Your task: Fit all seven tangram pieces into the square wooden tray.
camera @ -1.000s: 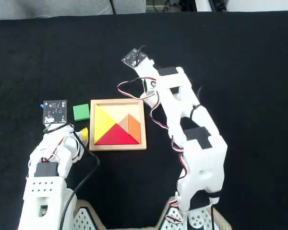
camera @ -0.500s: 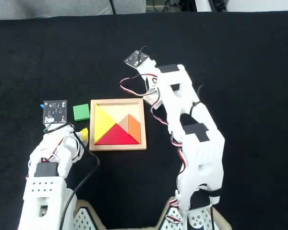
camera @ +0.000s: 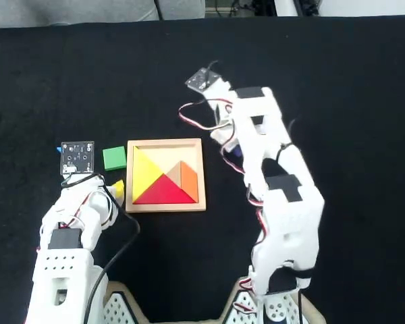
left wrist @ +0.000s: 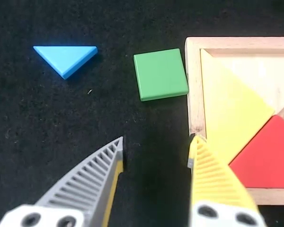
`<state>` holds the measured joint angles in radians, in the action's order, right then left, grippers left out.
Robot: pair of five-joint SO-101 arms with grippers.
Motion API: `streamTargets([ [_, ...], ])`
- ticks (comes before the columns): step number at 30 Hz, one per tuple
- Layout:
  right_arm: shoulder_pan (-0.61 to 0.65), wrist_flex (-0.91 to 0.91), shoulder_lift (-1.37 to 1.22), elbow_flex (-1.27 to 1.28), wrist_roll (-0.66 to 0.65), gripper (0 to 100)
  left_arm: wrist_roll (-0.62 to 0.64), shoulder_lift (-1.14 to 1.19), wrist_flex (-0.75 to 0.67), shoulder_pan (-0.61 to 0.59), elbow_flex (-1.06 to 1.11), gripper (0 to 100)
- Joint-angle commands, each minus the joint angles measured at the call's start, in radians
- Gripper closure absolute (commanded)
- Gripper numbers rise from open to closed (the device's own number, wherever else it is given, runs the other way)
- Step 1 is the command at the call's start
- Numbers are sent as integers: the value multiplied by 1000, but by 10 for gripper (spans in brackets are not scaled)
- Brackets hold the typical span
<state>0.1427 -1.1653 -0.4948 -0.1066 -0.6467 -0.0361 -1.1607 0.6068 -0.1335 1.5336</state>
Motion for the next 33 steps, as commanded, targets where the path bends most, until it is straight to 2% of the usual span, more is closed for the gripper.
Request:
streamTargets([
  [1, -20, -49, 111, -16, -17, 987, -8, -11, -12, 13, -12, 777],
  [5, -17, -55, 156, 10, 0, 987, -8, -11, -12, 13, -12, 777],
  [7, 0, -57, 194, 10, 55, 987, -8, -11, -12, 13, -12, 777],
  [10, 83, -60, 232, 8, 123, 987, -8, -11, -12, 13, -12, 777],
  [16, 252, -75, 194, 2, 143, 987, -8, -11, -9, 13, -12, 777],
  [21, 256, -25, 68, -50, 144, 987, -8, -11, -8, 13, -12, 777],
  [25, 259, -57, -25, -119, 144, 987, -8, -11, -8, 13, -12, 777],
  [33, 275, -91, -56, -163, 144, 987, -8, -11, -9, 13, -12, 777],
])
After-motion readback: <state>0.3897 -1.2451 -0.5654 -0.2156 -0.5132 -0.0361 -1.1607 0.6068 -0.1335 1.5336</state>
